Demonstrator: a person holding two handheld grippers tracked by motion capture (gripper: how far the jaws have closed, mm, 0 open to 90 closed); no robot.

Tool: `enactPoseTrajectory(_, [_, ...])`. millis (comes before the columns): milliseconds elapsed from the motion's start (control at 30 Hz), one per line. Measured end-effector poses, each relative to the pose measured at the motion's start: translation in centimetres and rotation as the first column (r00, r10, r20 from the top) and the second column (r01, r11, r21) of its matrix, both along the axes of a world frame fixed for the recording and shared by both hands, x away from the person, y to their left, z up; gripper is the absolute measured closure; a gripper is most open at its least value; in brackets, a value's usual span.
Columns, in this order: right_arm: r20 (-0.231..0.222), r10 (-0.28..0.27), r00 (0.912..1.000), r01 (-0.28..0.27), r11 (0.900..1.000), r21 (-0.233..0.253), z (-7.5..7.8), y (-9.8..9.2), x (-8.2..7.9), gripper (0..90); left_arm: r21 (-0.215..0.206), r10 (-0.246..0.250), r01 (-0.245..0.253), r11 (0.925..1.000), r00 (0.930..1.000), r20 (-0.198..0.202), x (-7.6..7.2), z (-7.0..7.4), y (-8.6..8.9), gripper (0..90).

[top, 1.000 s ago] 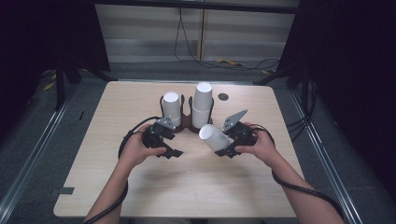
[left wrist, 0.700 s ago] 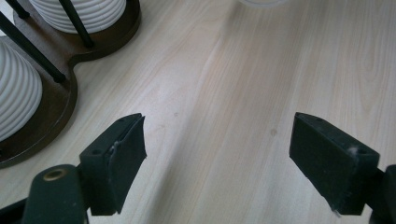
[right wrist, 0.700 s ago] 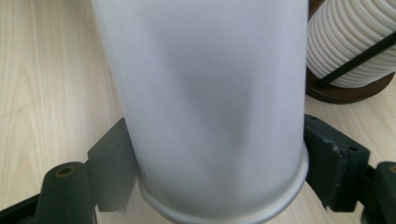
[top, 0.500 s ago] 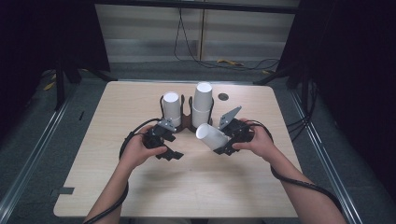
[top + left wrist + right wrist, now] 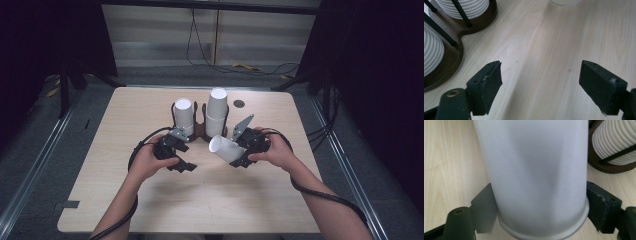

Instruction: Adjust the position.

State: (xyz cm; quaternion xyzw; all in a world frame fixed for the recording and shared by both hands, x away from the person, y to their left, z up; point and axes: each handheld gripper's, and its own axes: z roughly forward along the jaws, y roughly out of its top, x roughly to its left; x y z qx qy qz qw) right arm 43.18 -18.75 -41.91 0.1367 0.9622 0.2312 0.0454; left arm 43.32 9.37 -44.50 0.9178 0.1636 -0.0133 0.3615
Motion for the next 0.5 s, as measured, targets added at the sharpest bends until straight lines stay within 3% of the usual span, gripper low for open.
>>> enactPoseTrajectory(500, [-0.043,0.030,0.9986,-0.032,0.998,-0.060,-0.18,0.68,-0.12,21.3,-0.018,-0.006,0.006,0.9998,1.0000,-0.006,-0.14,-0.10,-0.25,18.2])
